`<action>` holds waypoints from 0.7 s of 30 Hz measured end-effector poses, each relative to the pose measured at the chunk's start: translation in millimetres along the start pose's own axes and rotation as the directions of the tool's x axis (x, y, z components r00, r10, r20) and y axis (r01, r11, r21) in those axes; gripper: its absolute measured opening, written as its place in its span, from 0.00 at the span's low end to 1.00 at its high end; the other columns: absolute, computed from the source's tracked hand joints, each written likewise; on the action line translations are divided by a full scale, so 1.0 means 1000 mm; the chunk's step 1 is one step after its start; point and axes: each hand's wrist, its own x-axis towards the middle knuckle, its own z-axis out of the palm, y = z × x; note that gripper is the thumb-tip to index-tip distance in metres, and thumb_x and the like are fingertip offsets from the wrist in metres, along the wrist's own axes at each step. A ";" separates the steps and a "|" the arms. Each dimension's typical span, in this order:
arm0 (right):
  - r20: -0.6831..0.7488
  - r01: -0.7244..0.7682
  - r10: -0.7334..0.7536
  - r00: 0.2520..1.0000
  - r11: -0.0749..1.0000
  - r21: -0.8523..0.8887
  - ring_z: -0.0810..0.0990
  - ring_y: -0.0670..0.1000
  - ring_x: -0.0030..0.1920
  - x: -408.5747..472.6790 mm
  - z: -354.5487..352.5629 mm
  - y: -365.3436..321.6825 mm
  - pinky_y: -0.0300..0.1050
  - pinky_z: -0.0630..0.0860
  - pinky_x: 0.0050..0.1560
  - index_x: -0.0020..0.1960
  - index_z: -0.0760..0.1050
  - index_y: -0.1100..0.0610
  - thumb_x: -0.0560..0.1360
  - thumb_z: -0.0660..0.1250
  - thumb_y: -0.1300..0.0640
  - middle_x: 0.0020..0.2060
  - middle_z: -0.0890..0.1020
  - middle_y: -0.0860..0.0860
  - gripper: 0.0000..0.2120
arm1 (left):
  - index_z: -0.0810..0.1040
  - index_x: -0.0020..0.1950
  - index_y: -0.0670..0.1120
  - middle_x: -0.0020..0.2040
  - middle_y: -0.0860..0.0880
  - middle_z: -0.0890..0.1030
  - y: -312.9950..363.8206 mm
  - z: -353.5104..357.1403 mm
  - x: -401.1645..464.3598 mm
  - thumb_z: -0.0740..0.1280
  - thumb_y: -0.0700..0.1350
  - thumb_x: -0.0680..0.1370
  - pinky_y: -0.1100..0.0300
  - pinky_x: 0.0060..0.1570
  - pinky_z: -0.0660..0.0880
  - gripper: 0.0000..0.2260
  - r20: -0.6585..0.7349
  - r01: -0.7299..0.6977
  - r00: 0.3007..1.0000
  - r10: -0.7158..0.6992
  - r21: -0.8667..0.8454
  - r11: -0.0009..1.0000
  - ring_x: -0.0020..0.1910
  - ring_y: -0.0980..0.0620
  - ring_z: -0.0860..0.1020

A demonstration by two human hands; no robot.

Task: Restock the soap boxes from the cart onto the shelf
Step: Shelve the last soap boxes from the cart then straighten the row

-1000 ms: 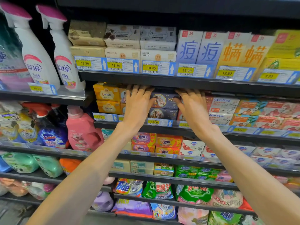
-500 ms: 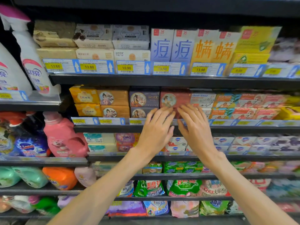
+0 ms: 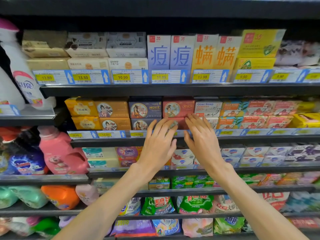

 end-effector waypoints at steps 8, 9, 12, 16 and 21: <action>-0.025 0.008 -0.007 1.000 0.999 0.039 0.76 0.53 0.67 0.010 -0.001 -0.005 0.51 0.65 0.74 0.68 0.74 0.59 0.80 0.63 0.56 0.68 0.77 0.54 0.18 | 0.72 0.72 0.46 0.75 0.49 0.70 -0.002 -0.004 0.017 0.62 0.48 0.79 0.45 0.78 0.55 0.21 0.020 0.021 1.000 -0.021 0.035 0.999 0.77 0.49 0.63; -0.015 0.004 -0.003 1.000 0.999 0.040 0.75 0.53 0.68 0.011 -0.001 -0.006 0.51 0.64 0.74 0.68 0.74 0.59 0.80 0.63 0.55 0.68 0.77 0.54 0.18 | 0.72 0.72 0.46 0.75 0.49 0.69 -0.003 -0.003 0.018 0.63 0.49 0.79 0.45 0.78 0.54 0.21 0.030 0.025 0.999 -0.026 0.045 0.999 0.77 0.49 0.63; -0.017 -0.005 0.006 1.000 0.999 0.054 0.75 0.53 0.68 0.011 -0.001 -0.008 0.51 0.64 0.74 0.68 0.75 0.59 0.80 0.63 0.55 0.67 0.77 0.54 0.18 | 0.71 0.73 0.46 0.76 0.49 0.69 -0.004 -0.002 0.018 0.63 0.49 0.79 0.45 0.78 0.53 0.22 0.024 0.021 0.999 -0.023 0.058 0.998 0.77 0.50 0.63; -0.006 -0.001 0.001 1.000 0.998 0.067 0.77 0.53 0.66 0.010 -0.003 -0.008 0.52 0.65 0.74 0.66 0.76 0.59 0.80 0.63 0.55 0.65 0.79 0.54 0.17 | 0.72 0.71 0.46 0.75 0.49 0.70 -0.004 -0.005 0.017 0.63 0.49 0.79 0.44 0.78 0.54 0.21 0.006 0.023 1.000 -0.023 0.041 0.999 0.76 0.50 0.65; -0.091 0.011 0.001 0.996 0.991 0.131 0.74 0.55 0.67 0.016 -0.016 0.004 0.53 0.68 0.70 0.67 0.75 0.59 0.80 0.62 0.57 0.65 0.78 0.53 0.16 | 0.75 0.68 0.45 0.68 0.48 0.75 -0.012 -0.016 0.021 0.64 0.40 0.79 0.44 0.77 0.56 0.17 -0.142 -0.020 0.990 0.020 0.002 1.000 0.73 0.46 0.69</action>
